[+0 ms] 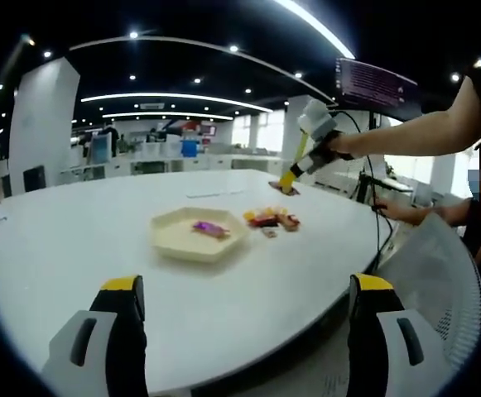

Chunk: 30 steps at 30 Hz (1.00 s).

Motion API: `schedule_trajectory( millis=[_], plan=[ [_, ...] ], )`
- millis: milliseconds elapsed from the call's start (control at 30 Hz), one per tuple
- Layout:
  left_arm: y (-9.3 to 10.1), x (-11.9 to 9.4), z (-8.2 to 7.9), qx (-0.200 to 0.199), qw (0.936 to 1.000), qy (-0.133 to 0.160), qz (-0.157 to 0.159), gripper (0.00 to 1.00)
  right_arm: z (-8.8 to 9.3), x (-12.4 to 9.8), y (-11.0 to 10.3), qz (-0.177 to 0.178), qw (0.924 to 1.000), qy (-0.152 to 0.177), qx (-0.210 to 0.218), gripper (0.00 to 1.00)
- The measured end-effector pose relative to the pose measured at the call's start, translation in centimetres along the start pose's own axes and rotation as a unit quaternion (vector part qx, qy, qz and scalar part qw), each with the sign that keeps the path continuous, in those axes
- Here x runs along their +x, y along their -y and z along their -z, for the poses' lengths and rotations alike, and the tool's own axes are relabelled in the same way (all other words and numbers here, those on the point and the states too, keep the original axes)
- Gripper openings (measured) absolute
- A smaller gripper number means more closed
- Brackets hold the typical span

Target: Place the target food into the container with the food tongs after gripping and lifting it, then release it inside without dropping or visibly crushing the food.

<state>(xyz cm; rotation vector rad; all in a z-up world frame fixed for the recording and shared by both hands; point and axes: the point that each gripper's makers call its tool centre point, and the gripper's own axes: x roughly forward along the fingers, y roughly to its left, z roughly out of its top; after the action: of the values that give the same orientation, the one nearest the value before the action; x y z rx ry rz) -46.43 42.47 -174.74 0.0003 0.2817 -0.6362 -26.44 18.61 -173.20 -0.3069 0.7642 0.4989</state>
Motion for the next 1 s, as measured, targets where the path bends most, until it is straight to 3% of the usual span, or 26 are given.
schedule_trajectory(
  millis=[367, 1000],
  plan=[
    [-0.1, -0.1, -0.2, -0.004, 1.0, 0.007, -0.006, 0.99, -3.9, 2.1, -4.1, -0.036, 0.999, 0.013, -0.025, 0.22],
    [-0.4, -0.1, -0.2, -0.014, 0.9998, 0.008, -0.011, 0.99, -7.0, 5.0, -9.4, -0.077, 0.9952, 0.019, -0.058, 0.22]
  ],
)
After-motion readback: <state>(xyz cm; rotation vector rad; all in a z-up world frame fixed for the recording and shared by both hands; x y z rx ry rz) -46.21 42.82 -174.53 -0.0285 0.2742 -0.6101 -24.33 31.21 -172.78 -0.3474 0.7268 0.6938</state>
